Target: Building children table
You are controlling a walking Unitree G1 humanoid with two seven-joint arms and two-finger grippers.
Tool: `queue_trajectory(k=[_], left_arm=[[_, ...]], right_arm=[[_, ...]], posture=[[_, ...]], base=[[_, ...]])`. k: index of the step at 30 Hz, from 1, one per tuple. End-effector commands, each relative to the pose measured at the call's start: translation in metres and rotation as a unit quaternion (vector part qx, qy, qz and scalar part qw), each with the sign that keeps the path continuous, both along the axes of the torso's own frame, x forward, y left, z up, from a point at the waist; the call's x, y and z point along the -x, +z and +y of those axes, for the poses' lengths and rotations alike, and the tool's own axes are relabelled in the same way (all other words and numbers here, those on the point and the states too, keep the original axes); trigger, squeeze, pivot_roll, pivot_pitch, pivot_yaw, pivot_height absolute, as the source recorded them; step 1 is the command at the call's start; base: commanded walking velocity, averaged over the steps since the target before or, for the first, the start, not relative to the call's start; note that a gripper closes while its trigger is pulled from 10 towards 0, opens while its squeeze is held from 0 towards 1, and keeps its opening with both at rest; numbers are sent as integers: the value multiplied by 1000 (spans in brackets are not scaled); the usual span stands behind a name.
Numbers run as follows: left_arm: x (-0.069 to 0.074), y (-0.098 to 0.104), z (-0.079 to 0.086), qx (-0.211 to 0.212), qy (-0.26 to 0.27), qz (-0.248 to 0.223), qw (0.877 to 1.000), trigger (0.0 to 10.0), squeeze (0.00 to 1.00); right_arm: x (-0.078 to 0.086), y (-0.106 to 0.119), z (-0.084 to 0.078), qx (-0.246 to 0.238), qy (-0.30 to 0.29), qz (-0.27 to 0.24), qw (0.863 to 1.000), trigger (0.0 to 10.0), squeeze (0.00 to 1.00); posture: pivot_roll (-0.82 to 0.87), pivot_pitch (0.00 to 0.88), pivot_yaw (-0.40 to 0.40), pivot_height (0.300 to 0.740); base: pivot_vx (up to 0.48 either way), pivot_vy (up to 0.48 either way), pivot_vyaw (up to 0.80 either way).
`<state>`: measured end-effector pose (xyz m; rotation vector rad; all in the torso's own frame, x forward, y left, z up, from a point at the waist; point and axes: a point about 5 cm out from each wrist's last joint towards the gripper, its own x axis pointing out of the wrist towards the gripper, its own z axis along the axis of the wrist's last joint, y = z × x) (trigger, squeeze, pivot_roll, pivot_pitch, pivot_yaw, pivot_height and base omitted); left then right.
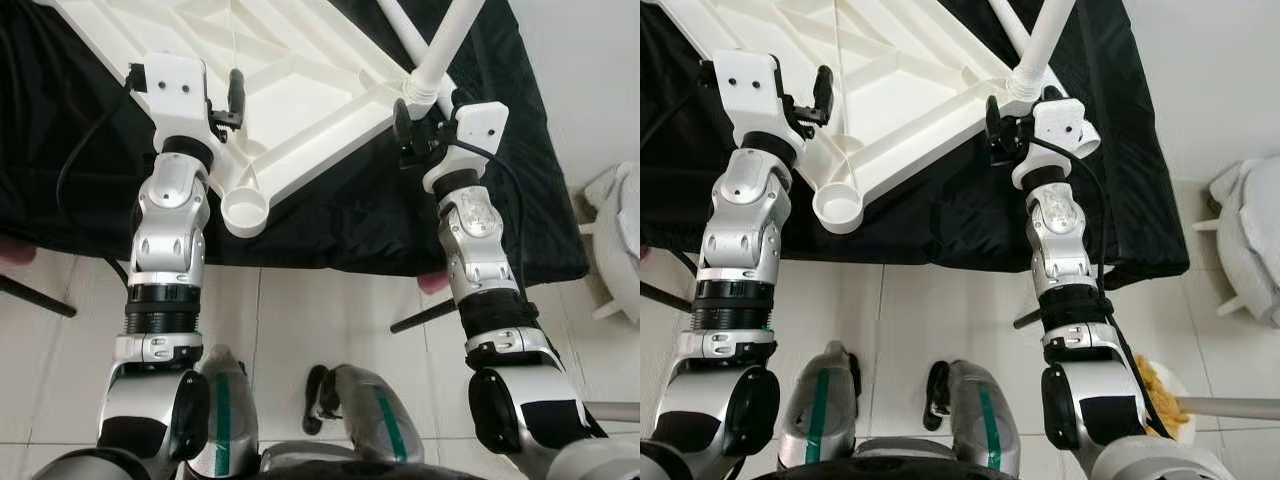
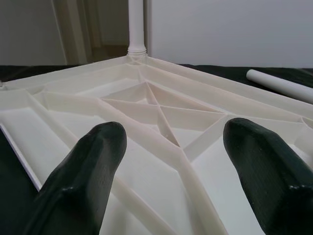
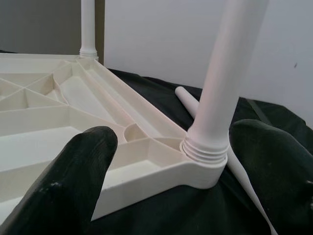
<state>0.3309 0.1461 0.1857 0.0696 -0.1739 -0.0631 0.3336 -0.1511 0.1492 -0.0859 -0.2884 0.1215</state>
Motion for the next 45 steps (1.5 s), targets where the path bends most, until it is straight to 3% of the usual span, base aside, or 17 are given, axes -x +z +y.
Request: queue_trajectory(k=[1, 5, 14, 18, 29, 32, 36, 37, 39, 40, 43, 45], left_arm=[[0, 3, -1, 9, 8, 0, 1000, 10000, 0], [0, 4, -1, -4, -4, 2, 1000, 10000, 0], [-8, -9, -13, -7, -50, 27, 998, 10000, 0], [-8, -12, -28, 4, -82, 44, 996, 10000, 0], [0, -18, -38, -31, -140, 55, 988, 10000, 0], [5, -28, -47, -77, -201, 75, 974, 10000, 0], [7, -30, -50, -92, -217, 80, 969, 10000, 0], [9, -31, -55, -112, -246, 80, 959, 10000, 0], [9, -31, -55, -112, -246, 80, 959, 10000, 0], [10, -31, -59, -128, -269, 81, 951, 10000, 0], [11, -33, -63, -141, -287, 85, 944, 10000, 0], [13, -38, -70, -160, -316, 98, 930, 10000, 0]], right_arm=[[1, -8, -6, 7, -6, 19, 1000, 10000, 0], [4, -7, -7, 38, 1, 8, 999, 10000, 0], [4, -7, 0, 10, 24, 11, 1000, 10000, 0], [8, -10, 5, 0, 20, 13, 1000, 10000, 0], [15, -16, 2, -21, 12, 20, 999, 10000, 0], [17, -17, 0, -22, 12, 21, 999, 10000, 0], [18, -17, 0, -22, 13, 20, 999, 10000, 0], [19, -18, 0, -22, 12, 22, 999, 10000, 0], [19, -18, 0, -22, 12, 22, 999, 10000, 0], [22, -19, 0, -23, 11, 23, 999, 10000, 0], [24, -21, -1, -23, 8, 24, 999, 10000, 0], [28, -23, -4, -25, -1, 27, 999, 10000, 0]], posture=[[100, 19, -49, 740], [67, 14, 6, 740], [3, 23, 28, 740], [5, 26, 19, 740], [35, 20, -27, 740], [35, 21, -26, 740], [34, 22, -24, 740], [29, 27, -17, 740], [29, 27, -17, 740], [26, 29, -13, 740], [18, 31, -4, 740], [14, 35, 2, 740]], base=[[0, 0, 0], [0, 0, 0], [0, 0, 0], [0, 0, 0], [0, 0, 0], [0, 0, 0], [0, 0, 0], [0, 0, 0], [0, 0, 0], [0, 0, 0], [0, 0, 0], [0, 0, 0]])
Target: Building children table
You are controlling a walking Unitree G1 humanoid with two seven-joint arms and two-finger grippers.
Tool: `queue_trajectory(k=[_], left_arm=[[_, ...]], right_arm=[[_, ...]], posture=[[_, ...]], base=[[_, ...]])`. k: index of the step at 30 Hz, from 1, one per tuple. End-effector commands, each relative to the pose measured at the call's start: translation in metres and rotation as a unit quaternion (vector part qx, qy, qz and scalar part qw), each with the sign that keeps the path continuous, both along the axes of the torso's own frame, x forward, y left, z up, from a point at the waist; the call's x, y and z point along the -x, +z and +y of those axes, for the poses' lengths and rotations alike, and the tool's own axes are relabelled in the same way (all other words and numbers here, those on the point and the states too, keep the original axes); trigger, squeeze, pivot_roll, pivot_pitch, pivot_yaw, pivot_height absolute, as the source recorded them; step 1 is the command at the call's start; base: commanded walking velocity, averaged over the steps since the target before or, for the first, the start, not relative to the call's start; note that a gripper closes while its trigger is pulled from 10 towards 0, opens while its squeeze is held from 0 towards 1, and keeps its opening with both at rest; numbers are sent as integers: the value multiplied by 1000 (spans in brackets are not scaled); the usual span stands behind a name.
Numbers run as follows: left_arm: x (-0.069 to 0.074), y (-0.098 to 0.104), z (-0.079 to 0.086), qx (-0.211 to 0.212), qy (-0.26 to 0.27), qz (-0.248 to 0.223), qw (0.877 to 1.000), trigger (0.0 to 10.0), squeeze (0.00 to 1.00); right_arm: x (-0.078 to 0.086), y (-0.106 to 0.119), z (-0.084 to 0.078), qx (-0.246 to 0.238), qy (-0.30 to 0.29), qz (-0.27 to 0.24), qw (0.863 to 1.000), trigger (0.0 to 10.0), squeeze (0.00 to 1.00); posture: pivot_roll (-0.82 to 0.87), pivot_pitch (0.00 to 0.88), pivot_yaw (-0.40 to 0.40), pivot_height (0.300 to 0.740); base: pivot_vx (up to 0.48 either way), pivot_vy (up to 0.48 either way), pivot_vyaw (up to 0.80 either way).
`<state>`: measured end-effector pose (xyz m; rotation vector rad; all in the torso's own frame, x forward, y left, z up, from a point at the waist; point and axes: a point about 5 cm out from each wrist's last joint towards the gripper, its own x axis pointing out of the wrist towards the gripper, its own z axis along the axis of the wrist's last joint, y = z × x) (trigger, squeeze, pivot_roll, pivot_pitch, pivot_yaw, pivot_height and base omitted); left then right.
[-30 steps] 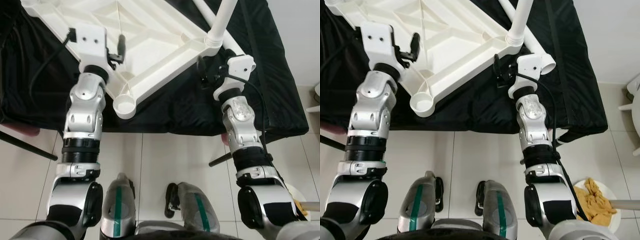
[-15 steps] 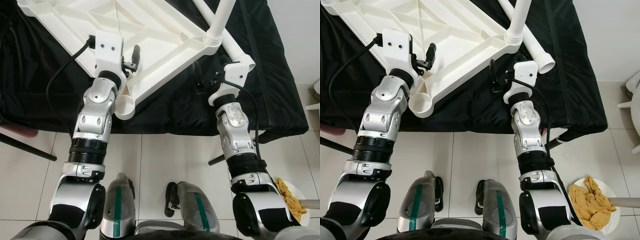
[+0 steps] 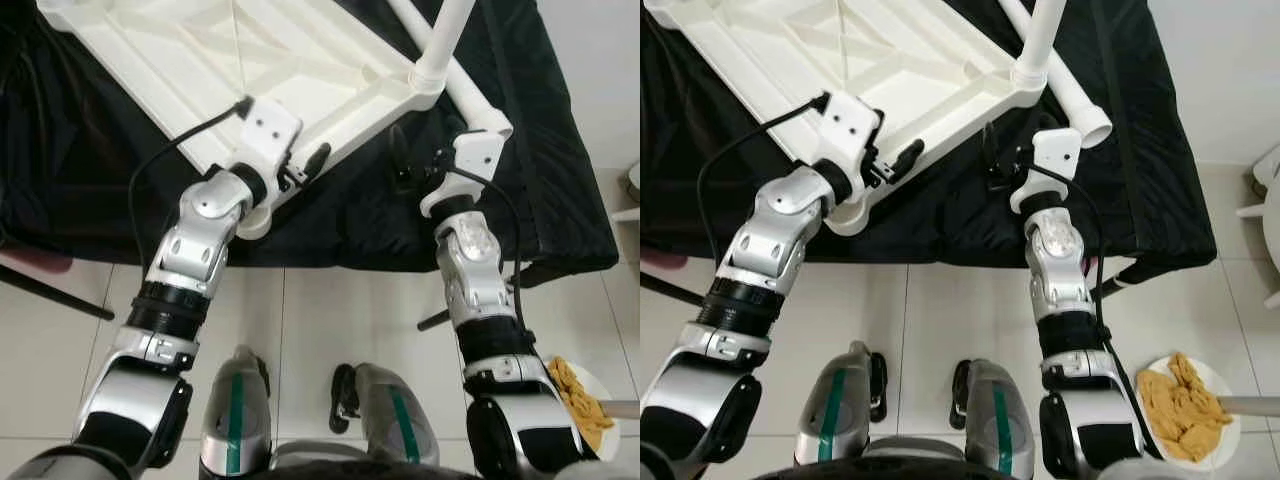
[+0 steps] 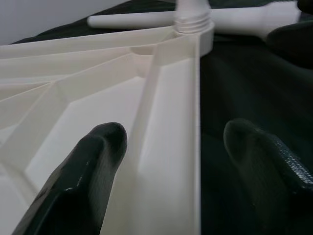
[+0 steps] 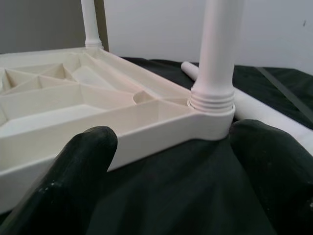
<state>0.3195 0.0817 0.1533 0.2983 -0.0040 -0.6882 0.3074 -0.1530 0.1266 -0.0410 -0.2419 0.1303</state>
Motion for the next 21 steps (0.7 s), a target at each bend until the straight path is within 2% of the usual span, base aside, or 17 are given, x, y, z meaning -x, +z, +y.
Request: queue_trajectory(k=[1, 9, 10, 14, 16, 21], left_arm=[[3, -8, -8, -26, -35, 17, 999, 10000, 0], [3, -16, -11, -54, -51, 42, 996, 10000, 0], [1, -19, -9, -61, -43, 59, 995, 10000, 0], [-2, -21, -7, -70, -35, 67, 995, 10000, 0], [-9, -22, -3, -79, -13, 82, 993, 10000, 0], [-15, -20, 1, -70, 4, 105, 992, 10000, 0]], right_arm=[[2, 0, -3, -5, -10, 2, 1000, 10000, 0], [4, 0, -4, -6, -16, 3, 1000, 10000, 0], [4, 0, -4, -6, -17, 3, 1000, 10000, 0], [4, 0, -5, -6, -17, 3, 1000, 10000, 0], [5, 0, -5, -7, -21, 3, 1000, 10000, 0], [6, 0, -6, -9, -25, 5, 1000, 10000, 0]], posture=[[13, 36, 3, 740], [9, 43, 8, 740], [8, 45, 10, 740], [6, 47, 12, 740], [4, 50, 15, 740], [2, 54, 16, 740]], base=[[0, 0, 0], [0, 0, 0], [0, 0, 0], [0, 0, 0], [0, 0, 0], [0, 0, 0]])
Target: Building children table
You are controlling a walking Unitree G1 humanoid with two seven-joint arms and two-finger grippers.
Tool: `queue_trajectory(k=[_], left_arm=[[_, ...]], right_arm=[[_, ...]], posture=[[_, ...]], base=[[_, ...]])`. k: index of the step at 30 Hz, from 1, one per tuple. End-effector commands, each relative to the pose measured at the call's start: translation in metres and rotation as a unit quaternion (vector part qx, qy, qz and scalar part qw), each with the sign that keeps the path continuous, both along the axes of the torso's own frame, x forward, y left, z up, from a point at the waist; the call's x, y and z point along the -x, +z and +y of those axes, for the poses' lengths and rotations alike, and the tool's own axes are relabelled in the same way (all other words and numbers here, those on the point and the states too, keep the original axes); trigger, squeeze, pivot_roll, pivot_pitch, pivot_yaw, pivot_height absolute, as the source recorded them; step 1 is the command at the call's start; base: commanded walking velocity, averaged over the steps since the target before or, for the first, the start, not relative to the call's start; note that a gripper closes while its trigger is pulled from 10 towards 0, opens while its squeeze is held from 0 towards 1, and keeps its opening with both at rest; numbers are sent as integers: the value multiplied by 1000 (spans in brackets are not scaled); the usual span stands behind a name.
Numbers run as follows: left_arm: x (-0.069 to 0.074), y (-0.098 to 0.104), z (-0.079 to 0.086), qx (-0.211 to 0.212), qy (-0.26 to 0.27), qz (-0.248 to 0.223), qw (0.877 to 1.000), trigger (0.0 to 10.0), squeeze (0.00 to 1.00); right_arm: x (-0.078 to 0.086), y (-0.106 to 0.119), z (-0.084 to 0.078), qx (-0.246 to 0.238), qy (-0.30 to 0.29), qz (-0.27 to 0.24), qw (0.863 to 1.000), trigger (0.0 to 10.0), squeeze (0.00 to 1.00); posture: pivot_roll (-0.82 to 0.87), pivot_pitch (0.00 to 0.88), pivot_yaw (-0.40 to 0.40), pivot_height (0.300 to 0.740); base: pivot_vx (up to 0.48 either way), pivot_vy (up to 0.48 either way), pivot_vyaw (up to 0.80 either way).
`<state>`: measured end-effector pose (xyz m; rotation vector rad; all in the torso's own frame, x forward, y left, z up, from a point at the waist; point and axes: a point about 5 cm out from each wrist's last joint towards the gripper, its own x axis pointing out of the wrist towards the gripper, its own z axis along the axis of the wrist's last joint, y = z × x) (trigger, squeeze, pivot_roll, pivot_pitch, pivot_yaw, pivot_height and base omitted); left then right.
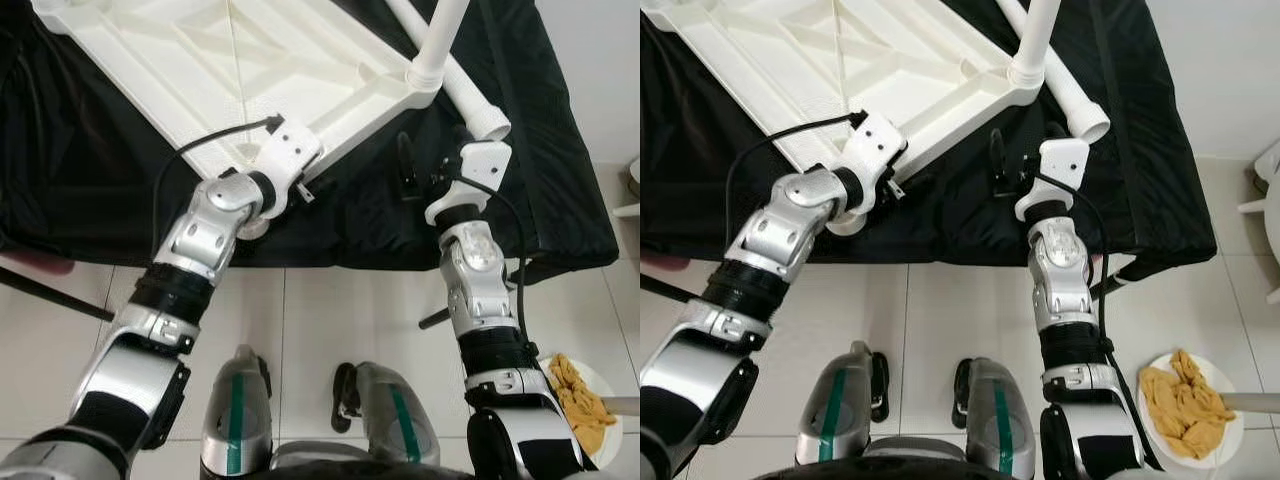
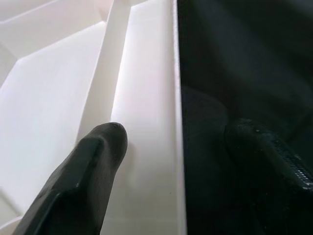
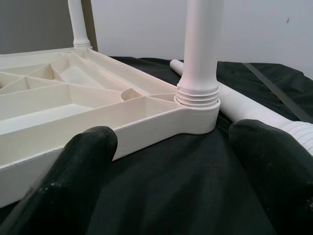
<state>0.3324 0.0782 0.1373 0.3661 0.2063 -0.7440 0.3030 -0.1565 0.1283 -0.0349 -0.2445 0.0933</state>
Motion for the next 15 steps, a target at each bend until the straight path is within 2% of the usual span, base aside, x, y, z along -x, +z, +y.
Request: queue_trajectory(k=[1, 2, 3, 4, 5, 6, 7, 8, 9, 12, 13, 14, 15], left_arm=[[-4, -5, 5, -9, 24, 21, 999, 10000, 0], [-4, -5, 5, -9, 24, 21, 999, 10000, 0], [-5, -5, 5, -15, 25, 25, 999, 8392, 0], [-6, -5, 5, -20, 25, 28, 999, 7529, 0], [-6, -5, 5, -20, 25, 28, 999, 7529, 0], [-6, -5, 5, -21, 24, 31, 999, 4627, 0], [-7, -4, 4, -23, 21, 31, 999, 2667, 0], [-7, -4, 4, -23, 21, 31, 999, 2667, 0], [-7, -3, 3, -23, 17, 31, 999, 0, 0], [-8, -2, 1, -25, 13, 32, 999, 0, 0], [-8, -1, 0, -31, 8, 30, 999, 3647, 0], [-9, 0, -3, -35, 2, 30, 999, 4863, 0], [-9, 0, -3, -35, 2, 30, 999, 4863, 0]], right_arm=[[2, -1, -3, -4, -8, 7, 1000, 10000, 0], [2, -1, -3, -4, -8, 7, 1000, 10000, 0], [2, -1, -3, -4, -9, 7, 1000, 10000, 0], [2, -1, -3, -4, -9, 7, 1000, 10000, 0], [2, -1, -3, -4, -9, 7, 1000, 10000, 0], [2, -1, -3, -3, -10, 7, 1000, 10000, 0], [2, -1, -3, -3, -10, 7, 1000, 10000, 0], [2, -1, -3, -3, -10, 7, 1000, 10000, 0], [2, -1, -3, -3, -11, 7, 1000, 10000, 0], [2, 0, -3, -2, -11, 7, 1000, 10000, 0], [2, 0, -3, -2, -11, 8, 1000, 10000, 0], [2, -1, -3, -3, -12, 8, 1000, 10000, 0], [2, -1, -3, -3, -12, 8, 1000, 10000, 0]], posture=[[1, 55, 16, 740], [1, 55, 16, 740], [-1, 54, 16, 740], [-1, 56, 16, 740], [-1, 56, 16, 740], [-1, 56, 16, 740], [-2, 56, 17, 740], [-2, 56, 17, 740], [-2, 56, 17, 740], [-5, 57, 19, 740], [-5, 57, 19, 740], [-6, 58, 21, 740], [-6, 58, 21, 740]], base=[[0, 0, 0], [0, 0, 0], [0, 0, 0], [0, 0, 0], [0, 0, 0], [0, 0, 0], [0, 0, 0], [0, 0, 0], [0, 0, 0], [0, 0, 0], [0, 0, 0], [0, 0, 0], [0, 0, 0]])
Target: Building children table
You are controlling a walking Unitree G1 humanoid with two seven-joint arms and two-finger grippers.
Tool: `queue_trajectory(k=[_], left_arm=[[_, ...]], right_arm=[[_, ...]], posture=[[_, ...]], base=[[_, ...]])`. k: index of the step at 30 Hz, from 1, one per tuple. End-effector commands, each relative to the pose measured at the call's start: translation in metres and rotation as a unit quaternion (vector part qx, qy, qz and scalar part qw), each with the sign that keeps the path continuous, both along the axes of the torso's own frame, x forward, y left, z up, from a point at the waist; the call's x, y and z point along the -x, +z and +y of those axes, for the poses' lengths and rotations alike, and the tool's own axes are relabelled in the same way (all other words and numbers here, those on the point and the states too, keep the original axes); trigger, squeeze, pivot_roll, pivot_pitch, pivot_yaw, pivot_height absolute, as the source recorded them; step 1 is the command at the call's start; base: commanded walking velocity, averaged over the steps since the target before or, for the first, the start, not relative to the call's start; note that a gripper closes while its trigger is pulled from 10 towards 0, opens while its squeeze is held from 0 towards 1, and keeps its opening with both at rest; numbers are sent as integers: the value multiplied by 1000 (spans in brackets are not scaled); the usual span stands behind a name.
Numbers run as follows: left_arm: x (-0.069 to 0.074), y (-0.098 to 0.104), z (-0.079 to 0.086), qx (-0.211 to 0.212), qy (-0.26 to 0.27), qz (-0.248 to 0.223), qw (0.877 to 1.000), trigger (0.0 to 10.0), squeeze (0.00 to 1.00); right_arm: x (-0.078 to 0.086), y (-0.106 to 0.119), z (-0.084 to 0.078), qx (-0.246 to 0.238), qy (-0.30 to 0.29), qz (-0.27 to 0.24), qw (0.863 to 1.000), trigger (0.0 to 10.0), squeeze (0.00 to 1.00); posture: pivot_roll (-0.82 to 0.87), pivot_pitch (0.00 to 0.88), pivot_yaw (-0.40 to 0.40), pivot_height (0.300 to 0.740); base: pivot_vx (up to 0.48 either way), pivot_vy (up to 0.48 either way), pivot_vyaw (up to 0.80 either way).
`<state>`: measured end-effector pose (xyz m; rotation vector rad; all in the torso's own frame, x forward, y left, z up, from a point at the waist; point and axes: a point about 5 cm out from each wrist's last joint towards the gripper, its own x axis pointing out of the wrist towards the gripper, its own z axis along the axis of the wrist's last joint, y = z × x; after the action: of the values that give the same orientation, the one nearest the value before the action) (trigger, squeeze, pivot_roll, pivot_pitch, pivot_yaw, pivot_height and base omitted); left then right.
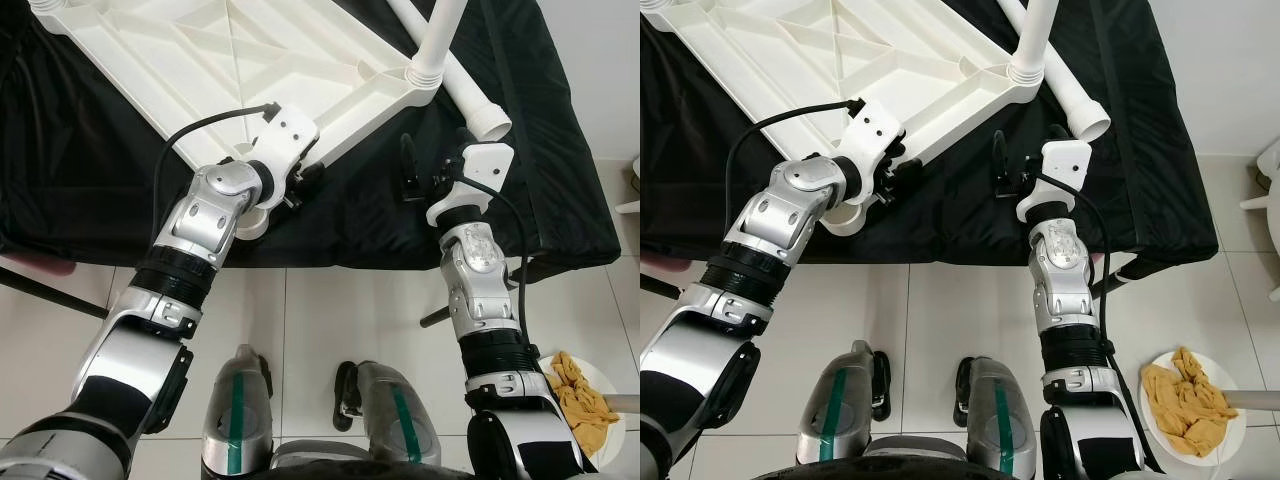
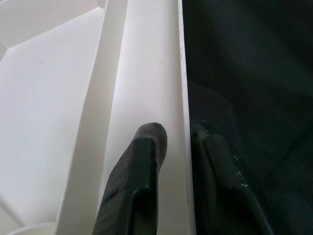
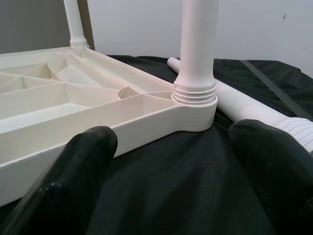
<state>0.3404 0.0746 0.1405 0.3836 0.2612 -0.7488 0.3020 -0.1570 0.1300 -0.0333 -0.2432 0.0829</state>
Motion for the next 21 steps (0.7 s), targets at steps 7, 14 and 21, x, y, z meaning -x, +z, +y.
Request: queue_trajectory(k=[7, 14, 21], left_arm=[[-6, 1, -10, -35, -19, 3, 999, 10000, 0], [-9, 2, -18, -50, -30, 7, 998, 10000, 0], [-11, 1, -26, -54, -29, 27, 998, 10000, 0]], right_arm=[[1, -2, -3, -2, -11, 7, 1000, 10000, 0], [1, -1, -4, -2, -15, 7, 1000, 10000, 0], [1, 0, -4, -3, -19, 7, 1000, 10000, 0]], posture=[[-12, 59, 25, 740], [-18, 58, 29, 740], [-21, 59, 34, 740]], base=[[0, 0, 0], [0, 0, 0], [0, 0, 0]])
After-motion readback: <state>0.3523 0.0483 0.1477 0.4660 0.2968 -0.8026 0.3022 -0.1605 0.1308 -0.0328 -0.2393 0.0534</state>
